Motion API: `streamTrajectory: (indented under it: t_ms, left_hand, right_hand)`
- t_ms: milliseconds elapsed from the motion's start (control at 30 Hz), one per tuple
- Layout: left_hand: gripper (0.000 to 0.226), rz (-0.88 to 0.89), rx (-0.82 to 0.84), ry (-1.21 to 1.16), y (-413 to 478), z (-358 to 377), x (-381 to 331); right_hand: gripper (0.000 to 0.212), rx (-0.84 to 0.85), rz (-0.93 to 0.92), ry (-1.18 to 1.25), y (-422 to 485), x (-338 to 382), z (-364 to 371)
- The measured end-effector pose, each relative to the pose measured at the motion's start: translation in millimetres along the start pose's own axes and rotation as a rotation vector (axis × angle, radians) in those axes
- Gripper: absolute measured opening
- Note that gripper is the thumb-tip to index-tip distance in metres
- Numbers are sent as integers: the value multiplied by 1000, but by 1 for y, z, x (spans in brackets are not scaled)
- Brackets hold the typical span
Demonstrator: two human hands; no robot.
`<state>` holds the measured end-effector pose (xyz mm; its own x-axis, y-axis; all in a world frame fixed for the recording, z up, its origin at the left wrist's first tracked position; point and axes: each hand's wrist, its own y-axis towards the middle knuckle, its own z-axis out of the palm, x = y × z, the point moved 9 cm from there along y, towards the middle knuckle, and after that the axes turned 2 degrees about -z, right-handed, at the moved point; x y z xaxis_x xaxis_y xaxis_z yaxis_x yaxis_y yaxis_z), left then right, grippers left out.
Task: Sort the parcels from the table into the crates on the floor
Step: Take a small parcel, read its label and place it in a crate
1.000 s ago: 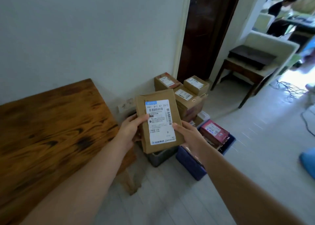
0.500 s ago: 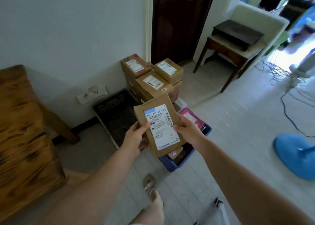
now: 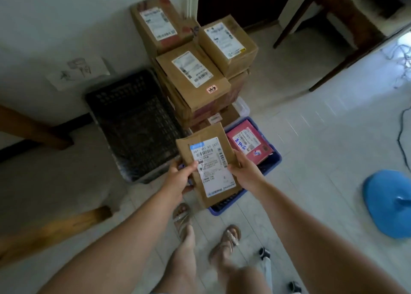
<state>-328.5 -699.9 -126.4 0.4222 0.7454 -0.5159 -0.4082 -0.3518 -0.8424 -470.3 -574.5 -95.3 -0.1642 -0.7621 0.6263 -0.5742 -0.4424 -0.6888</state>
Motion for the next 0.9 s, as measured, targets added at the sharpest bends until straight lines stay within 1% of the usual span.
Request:
streamTrajectory:
  t_ms: [100, 200, 300, 467, 667, 800, 900]
  left_hand:
    - [28, -45, -40, -9, 40, 6, 30]
    - [31, -113, -71, -10, 79, 9, 74]
    - [29, -165, -122, -32, 111, 9, 111]
    - [32, -213, -214, -44, 174, 9, 162]
    - [33, -255, -282, -58, 206, -3, 190]
    - [44, -181, -301, -4, 212, -3, 186]
    - [45, -136, -309, 21, 215, -2, 181]
  right_hand:
    - [52, 16, 74, -52, 41, -40, 9]
    - [50, 32, 130, -101, 79, -84, 22]
    - [44, 34, 147, -149, 107, -119, 32]
    - [50, 119, 125, -241, 164, -172, 50]
    - [52, 221, 58, -306, 198, -186, 70]
    - [49, 227, 51, -340, 211, -192, 69]
    - [52, 240, 46, -344, 214, -195, 68]
